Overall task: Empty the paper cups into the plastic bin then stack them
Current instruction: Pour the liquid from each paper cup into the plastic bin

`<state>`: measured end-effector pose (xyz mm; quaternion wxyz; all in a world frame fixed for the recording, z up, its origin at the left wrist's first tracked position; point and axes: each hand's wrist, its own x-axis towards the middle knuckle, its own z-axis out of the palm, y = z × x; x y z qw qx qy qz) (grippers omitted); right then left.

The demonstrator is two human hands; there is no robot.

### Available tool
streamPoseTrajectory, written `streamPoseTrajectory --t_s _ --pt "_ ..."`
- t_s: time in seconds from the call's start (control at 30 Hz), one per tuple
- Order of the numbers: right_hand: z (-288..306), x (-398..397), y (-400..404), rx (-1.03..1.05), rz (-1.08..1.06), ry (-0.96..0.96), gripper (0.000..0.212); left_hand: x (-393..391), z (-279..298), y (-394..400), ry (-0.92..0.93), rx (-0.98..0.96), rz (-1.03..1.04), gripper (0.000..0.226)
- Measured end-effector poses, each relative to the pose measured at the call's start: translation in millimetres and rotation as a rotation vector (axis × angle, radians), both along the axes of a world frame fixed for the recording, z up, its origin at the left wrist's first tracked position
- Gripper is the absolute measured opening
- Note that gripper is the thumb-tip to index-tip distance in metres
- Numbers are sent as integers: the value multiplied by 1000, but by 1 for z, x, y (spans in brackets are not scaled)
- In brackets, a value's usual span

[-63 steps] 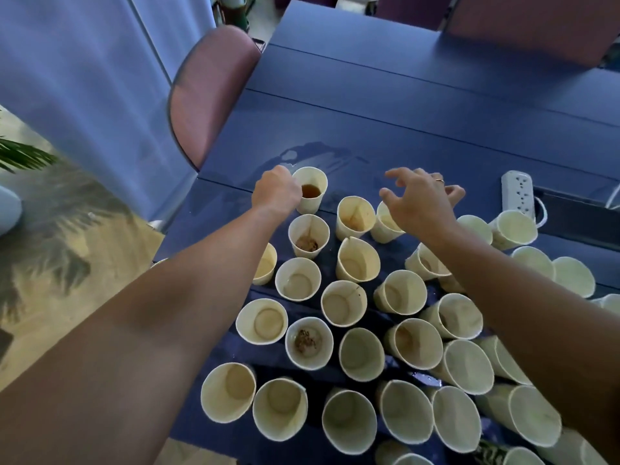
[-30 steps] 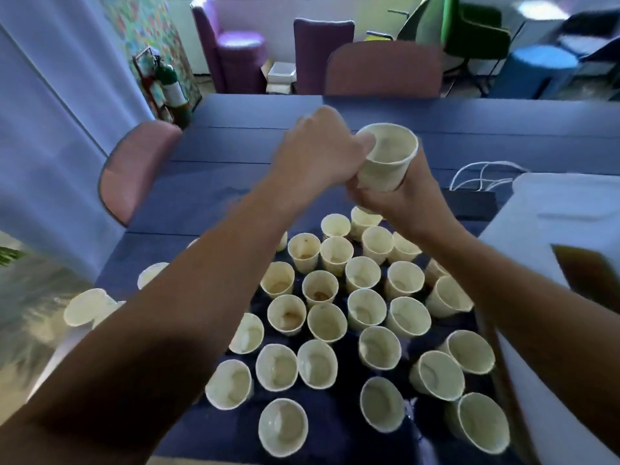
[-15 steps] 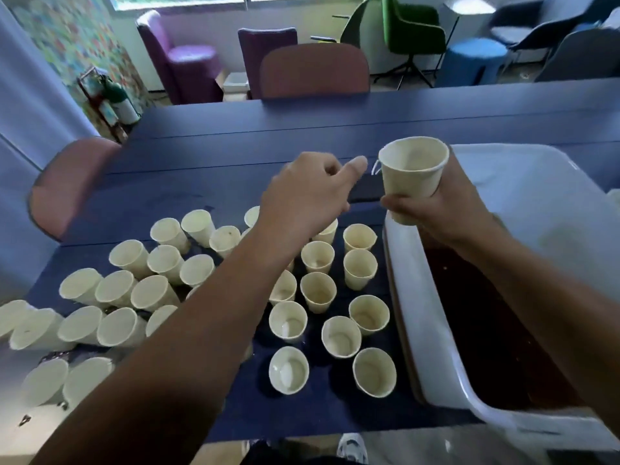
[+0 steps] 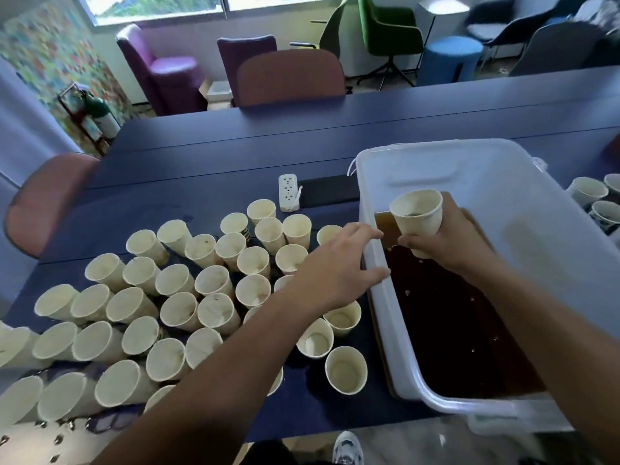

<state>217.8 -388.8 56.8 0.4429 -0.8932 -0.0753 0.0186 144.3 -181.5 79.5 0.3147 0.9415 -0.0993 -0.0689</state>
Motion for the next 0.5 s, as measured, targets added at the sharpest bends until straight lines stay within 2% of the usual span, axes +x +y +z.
streamPoseTrajectory --t_s 0.27,0.5 --pt "-24 11 -11 -85 -1 122 66 1 -18 -4 19 87 -5 68" --pt "-24 13 -14 -306 23 131 63 0 -17 -4 37 99 -4 66"
